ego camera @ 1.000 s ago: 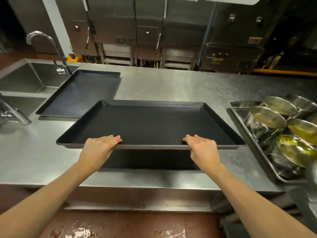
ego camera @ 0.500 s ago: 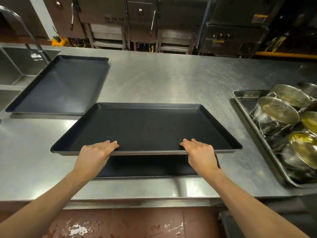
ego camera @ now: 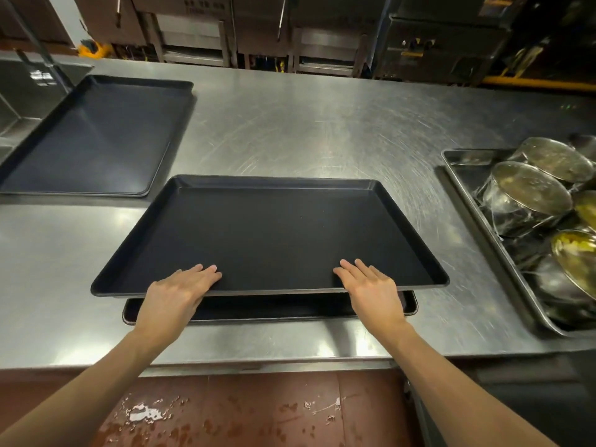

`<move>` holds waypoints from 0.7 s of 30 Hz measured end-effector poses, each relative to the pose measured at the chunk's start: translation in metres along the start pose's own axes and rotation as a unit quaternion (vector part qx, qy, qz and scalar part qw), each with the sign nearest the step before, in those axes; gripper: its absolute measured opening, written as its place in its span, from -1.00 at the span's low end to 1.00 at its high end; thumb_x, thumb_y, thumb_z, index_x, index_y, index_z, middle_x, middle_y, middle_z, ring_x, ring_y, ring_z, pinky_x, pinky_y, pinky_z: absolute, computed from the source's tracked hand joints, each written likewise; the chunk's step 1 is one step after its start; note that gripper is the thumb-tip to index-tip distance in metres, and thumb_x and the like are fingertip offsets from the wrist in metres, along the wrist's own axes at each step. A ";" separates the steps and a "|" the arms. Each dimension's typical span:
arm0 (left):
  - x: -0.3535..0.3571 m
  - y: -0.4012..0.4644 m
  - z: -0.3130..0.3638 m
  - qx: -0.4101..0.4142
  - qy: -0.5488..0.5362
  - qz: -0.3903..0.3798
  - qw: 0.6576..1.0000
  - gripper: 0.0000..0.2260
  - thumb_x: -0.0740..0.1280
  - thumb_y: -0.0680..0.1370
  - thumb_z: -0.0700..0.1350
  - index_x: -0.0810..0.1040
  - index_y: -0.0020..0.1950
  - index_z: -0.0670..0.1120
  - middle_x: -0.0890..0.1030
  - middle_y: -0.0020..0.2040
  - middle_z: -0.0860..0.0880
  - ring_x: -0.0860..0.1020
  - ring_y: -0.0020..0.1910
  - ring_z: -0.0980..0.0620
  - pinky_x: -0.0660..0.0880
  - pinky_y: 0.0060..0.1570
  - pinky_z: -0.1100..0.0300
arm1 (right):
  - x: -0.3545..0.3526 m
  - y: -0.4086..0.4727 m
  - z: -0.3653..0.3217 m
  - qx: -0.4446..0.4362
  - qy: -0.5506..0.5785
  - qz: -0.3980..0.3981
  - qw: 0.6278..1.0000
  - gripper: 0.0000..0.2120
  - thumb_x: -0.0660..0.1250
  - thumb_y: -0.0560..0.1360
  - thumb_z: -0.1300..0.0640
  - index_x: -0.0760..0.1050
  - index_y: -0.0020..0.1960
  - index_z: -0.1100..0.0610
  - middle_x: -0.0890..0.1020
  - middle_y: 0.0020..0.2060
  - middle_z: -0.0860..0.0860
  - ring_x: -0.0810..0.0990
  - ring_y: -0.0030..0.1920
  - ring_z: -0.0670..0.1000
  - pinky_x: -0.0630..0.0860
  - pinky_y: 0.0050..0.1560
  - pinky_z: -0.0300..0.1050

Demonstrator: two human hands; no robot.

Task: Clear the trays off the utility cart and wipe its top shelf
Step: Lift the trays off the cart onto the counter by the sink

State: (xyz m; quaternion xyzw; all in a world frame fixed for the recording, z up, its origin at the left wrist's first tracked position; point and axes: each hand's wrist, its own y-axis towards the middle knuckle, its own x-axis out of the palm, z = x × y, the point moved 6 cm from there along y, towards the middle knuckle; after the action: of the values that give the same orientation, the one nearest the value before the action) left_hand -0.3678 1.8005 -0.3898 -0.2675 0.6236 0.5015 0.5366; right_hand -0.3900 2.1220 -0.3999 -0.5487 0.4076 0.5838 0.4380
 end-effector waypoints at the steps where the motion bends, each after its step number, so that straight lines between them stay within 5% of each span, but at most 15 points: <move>1: 0.006 -0.004 0.000 0.001 -0.001 -0.008 1.000 -0.52 0.55 0.30 -0.36 0.64 0.19 -0.11 0.67 0.15 -0.07 0.64 0.12 -0.12 0.61 0.03 -0.11 | 0.007 -0.002 -0.001 0.000 -0.003 -0.012 1.000 -0.29 0.70 0.00 0.36 0.64 0.13 0.14 0.69 0.12 0.11 0.67 0.11 0.20 0.62 0.03 0.13; 7: 0.042 -0.022 -0.008 -0.003 0.010 -0.083 0.997 -0.51 0.56 0.34 -0.14 0.59 0.25 -0.11 0.63 0.21 -0.08 0.59 0.18 -0.16 0.57 0.11 -0.11 | 0.051 -0.009 -0.005 -0.026 -0.031 -0.066 0.997 -0.26 0.72 0.08 0.11 0.59 0.22 0.17 0.63 0.21 0.15 0.62 0.19 0.23 0.57 0.13 0.15; 9: 0.048 -0.027 -0.006 -0.004 0.010 -0.072 0.997 -0.60 0.26 0.55 0.11 0.60 0.23 -0.12 0.63 0.21 -0.08 0.59 0.19 -0.15 0.57 0.12 -0.07 | 0.060 -0.010 -0.007 -0.049 -0.035 -0.067 0.996 -0.34 0.64 0.21 -0.06 0.60 0.21 0.19 0.64 0.20 0.16 0.62 0.18 0.24 0.59 0.10 0.18; 12: 0.062 -0.033 -0.002 -0.031 -0.006 -0.118 0.992 -0.30 -0.13 0.59 0.29 0.63 0.21 -0.13 0.64 0.20 -0.07 0.59 0.19 -0.13 0.50 0.19 0.02 | 0.076 -0.013 -0.005 -0.061 -0.045 -0.099 0.992 -0.38 0.53 0.34 -0.12 0.56 0.29 0.19 0.59 0.27 0.17 0.55 0.28 0.25 0.53 0.18 0.24; 15: 0.073 -0.035 -0.004 -0.051 -0.020 -0.123 0.991 -0.26 -0.15 0.54 0.36 0.59 0.26 -0.08 0.63 0.22 -0.04 0.57 0.23 -0.09 0.51 0.19 0.02 | 0.084 -0.012 -0.001 -0.064 -0.003 -0.123 0.990 -0.38 0.17 0.58 -0.18 0.28 0.51 0.15 0.27 0.52 0.14 0.19 0.53 0.21 0.15 0.47 0.20; 17: 0.073 -0.034 -0.008 -0.076 -0.025 -0.124 0.989 -0.24 -0.13 0.49 0.43 0.56 0.31 -0.02 0.62 0.24 0.01 0.55 0.25 -0.04 0.54 0.14 0.05 | 0.084 -0.013 0.004 -0.053 0.044 -0.150 0.986 -0.23 -0.14 0.52 -0.36 0.11 0.58 0.08 0.06 0.59 0.03 -0.04 0.58 0.09 -0.11 0.53 0.08; 21: 0.083 -0.043 -0.011 -0.096 -0.026 -0.151 0.983 -0.19 -0.17 0.45 0.48 0.55 0.32 0.02 0.54 0.34 0.04 0.46 0.35 -0.01 0.54 0.15 0.01 | 0.088 -0.020 0.003 -0.051 0.132 -0.165 0.976 -0.20 -0.12 0.49 -0.42 0.09 0.59 0.02 -0.02 0.59 -0.06 -0.17 0.58 -0.04 -0.20 0.56 0.03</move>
State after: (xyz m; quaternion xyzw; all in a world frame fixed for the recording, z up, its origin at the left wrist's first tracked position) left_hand -0.3585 1.7924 -0.4833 -0.3959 0.5106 0.4790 0.5942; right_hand -0.3730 2.1367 -0.4874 -0.7021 0.3351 0.4461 0.4424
